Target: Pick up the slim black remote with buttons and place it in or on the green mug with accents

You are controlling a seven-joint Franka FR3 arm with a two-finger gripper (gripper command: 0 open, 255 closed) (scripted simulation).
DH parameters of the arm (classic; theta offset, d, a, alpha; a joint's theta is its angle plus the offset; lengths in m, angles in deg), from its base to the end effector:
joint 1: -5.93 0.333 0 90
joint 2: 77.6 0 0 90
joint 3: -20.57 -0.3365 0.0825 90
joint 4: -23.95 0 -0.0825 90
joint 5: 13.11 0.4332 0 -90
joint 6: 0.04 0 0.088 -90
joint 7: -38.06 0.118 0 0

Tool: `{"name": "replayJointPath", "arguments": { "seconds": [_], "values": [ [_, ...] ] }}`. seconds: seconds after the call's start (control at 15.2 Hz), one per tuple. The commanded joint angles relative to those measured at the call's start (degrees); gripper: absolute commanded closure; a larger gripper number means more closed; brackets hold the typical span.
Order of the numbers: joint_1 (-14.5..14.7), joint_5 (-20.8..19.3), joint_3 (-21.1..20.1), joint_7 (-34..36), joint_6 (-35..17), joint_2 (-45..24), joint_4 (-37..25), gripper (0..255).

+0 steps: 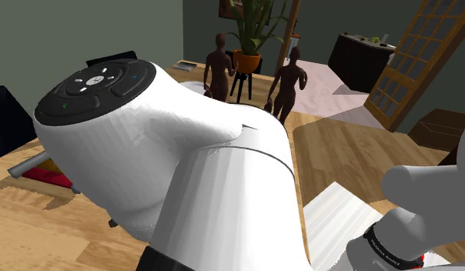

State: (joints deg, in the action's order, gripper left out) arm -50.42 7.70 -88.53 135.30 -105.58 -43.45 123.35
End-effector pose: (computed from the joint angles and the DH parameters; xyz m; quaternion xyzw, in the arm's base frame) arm 0.2987 0.5973 0.4041 0.9040 -0.4125 0.0954 0.0599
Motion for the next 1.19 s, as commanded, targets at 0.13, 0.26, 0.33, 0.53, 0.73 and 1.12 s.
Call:
{"name": "replayJointPath", "arguments": {
  "seconds": [0.13,0.26,0.33,0.53,0.73,1.12],
  "values": [
    [-0.1,0.0,-0.1,0.0,0.0,0.1,0.1,0],
    [-0.1,0.1,-0.1,0.0,-0.1,0.1,0.1,0],
    [0.0,0.0,-0.1,0.0,-0.1,0.1,0.1,0],
    [-0.2,-1.2,0.8,1.0,5.3,-0.8,-4.9,0],
    [-0.4,-1.5,0.9,1.2,6.7,-1.0,-6.4,0],
    [-0.4,-1.5,0.9,1.2,6.7,-1.0,-6.4,0]
  ]
}}
